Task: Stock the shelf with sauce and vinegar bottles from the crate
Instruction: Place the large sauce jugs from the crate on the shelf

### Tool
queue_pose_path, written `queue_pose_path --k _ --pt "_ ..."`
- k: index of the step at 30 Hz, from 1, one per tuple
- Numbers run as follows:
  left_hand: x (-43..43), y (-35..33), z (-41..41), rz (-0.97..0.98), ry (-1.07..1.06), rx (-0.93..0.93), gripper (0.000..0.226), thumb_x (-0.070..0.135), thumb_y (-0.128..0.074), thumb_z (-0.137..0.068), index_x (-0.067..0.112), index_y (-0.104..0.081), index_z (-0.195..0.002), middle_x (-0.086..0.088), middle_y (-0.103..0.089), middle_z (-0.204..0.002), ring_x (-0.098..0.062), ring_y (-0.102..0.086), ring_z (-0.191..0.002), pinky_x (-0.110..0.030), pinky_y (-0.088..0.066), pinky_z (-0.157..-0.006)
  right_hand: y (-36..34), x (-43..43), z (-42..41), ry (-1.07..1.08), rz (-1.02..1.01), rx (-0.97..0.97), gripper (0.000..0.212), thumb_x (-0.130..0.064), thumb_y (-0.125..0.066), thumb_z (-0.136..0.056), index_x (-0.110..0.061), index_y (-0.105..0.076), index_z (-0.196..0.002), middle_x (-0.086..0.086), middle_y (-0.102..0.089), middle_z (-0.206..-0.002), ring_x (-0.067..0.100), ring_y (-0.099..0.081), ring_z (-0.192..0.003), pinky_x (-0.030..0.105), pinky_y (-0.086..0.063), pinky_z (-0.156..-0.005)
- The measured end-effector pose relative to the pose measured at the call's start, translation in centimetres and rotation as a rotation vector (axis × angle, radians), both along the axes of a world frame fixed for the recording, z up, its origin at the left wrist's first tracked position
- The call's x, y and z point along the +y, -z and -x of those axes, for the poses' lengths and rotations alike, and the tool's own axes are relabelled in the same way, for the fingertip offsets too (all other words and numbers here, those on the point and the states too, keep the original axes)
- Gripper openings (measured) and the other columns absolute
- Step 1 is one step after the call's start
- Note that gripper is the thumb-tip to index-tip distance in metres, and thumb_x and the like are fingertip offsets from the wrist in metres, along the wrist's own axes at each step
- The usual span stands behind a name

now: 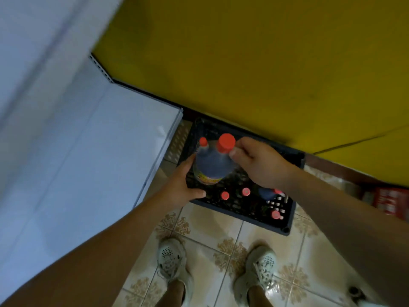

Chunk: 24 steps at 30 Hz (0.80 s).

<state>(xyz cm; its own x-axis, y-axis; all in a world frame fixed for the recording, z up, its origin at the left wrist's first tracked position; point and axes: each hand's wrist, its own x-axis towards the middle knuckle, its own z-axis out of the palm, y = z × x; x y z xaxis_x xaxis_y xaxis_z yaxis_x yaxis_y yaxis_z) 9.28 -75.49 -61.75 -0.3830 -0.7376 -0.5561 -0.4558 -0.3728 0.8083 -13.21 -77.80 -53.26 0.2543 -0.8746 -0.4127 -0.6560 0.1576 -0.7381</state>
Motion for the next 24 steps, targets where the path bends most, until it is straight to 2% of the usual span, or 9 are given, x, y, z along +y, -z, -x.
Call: queue_pose_path --k 1,3,6,9,12,15,18,21,24 --pt "0.1 -3.0 0.2 0.030 -0.012 0.061 0.098 0.006 -0.076 -0.075 0.044 -0.016 -0.143 0.011 -0.035 -0.147 -0.005 -0.039 -0.132 -0.026 -0.042 -0.099 -3.5 0.1 0.2 0.028 0.023 -0.029 0.023 -0.032 -0.046 -0.100 -0.012 -0.053 -0.090 0.003 -0.053 -0.075 0.011 -0.050 -0.065 0.026 -0.041 -0.062" --pt "0.5 -9.5 0.5 0.094 -0.037 0.163 0.100 0.004 -0.078 -0.074 0.052 -0.017 -0.136 0.018 -0.041 -0.140 0.007 -0.047 -0.121 -0.014 -0.045 -0.087 -10.3 0.5 0.4 0.097 0.069 -0.117 0.024 -0.037 -0.045 -0.099 -0.016 -0.053 -0.089 0.008 -0.057 -0.080 0.028 -0.057 -0.079 0.046 -0.048 -0.074" --pt "1.6 -19.1 0.6 0.163 -0.086 0.234 0.099 0.021 -0.085 -0.067 0.047 -0.024 -0.140 0.024 -0.049 -0.134 0.000 -0.052 -0.119 -0.021 -0.050 -0.087 -19.2 1.1 0.0 0.245 0.179 -0.213 0.035 -0.053 -0.043 -0.086 -0.019 -0.050 -0.081 0.018 -0.060 -0.084 0.040 -0.058 -0.086 0.061 -0.047 -0.078" --pt "3.4 -27.5 0.9 0.262 -0.145 0.202 0.101 0.043 -0.086 -0.058 0.043 -0.029 -0.141 0.026 -0.053 -0.128 -0.003 -0.056 -0.114 -0.027 -0.053 -0.084 -26.6 1.5 -0.7 0.347 0.310 -0.281 0.042 -0.059 -0.043 -0.080 -0.018 -0.049 -0.079 0.014 -0.062 -0.079 0.036 -0.060 -0.079 0.060 -0.048 -0.072" --pt "5.7 -34.7 2.0 0.364 -0.278 0.232 0.090 0.038 -0.084 -0.055 0.045 -0.040 -0.133 0.019 -0.061 -0.118 -0.005 -0.061 -0.106 -0.024 -0.054 -0.077 -32.5 2.1 -1.0 0.291 0.409 -0.409 0.024 -0.048 -0.055 -0.080 -0.027 -0.050 -0.089 0.003 -0.058 -0.077 0.020 -0.058 -0.072 0.050 -0.051 -0.069" --pt "8.3 -40.8 3.4 0.450 -0.422 0.292 0.079 0.024 -0.083 -0.060 0.047 -0.045 -0.126 0.005 -0.066 -0.115 -0.014 -0.065 -0.103 -0.029 -0.055 -0.077 -38.0 3.3 -0.9 0.083 0.340 -0.480 0.071 -0.040 -0.072 -0.082 -0.038 -0.029 -0.139 -0.014 -0.054 -0.103 0.002 -0.059 -0.090 0.035 -0.053 -0.078" --pt "11.1 -45.7 4.1 0.537 -0.504 0.321 0.076 0.019 -0.086 -0.061 0.051 -0.049 -0.119 0.004 -0.069 -0.111 -0.015 -0.066 -0.101 -0.026 -0.055 -0.076 -42.9 4.6 -1.0 -0.061 0.341 -0.513 0.096 -0.037 -0.074 -0.082 -0.046 -0.005 -0.148 -0.013 -0.050 -0.123 0.007 -0.060 -0.105 0.040 -0.056 -0.084" --pt "13.7 -49.6 3.9 0.597 -0.577 0.307 0.071 0.024 -0.085 -0.060 0.058 -0.050 -0.111 0.008 -0.070 -0.105 -0.012 -0.067 -0.096 -0.021 -0.054 -0.072 -47.1 5.8 -2.0 -0.139 0.368 -0.555 0.096 -0.033 -0.073 -0.083 -0.042 -0.005 -0.150 -0.025 -0.050 -0.106 0.010 -0.062 -0.102 0.042 -0.057 -0.080" --pt "15.9 -52.3 2.8 0.637 -0.642 0.288 0.078 0.017 -0.084 -0.064 0.045 -0.045 -0.125 0.005 -0.070 -0.106 -0.014 -0.068 -0.097 -0.024 -0.055 -0.073 -50.3 7.1 -4.1 -0.220 0.370 -0.610 0.092 -0.025 -0.072 -0.085 -0.037 -0.008 -0.151 -0.017 -0.053 -0.106 0.018 -0.063 -0.104 0.045 -0.057 -0.084"
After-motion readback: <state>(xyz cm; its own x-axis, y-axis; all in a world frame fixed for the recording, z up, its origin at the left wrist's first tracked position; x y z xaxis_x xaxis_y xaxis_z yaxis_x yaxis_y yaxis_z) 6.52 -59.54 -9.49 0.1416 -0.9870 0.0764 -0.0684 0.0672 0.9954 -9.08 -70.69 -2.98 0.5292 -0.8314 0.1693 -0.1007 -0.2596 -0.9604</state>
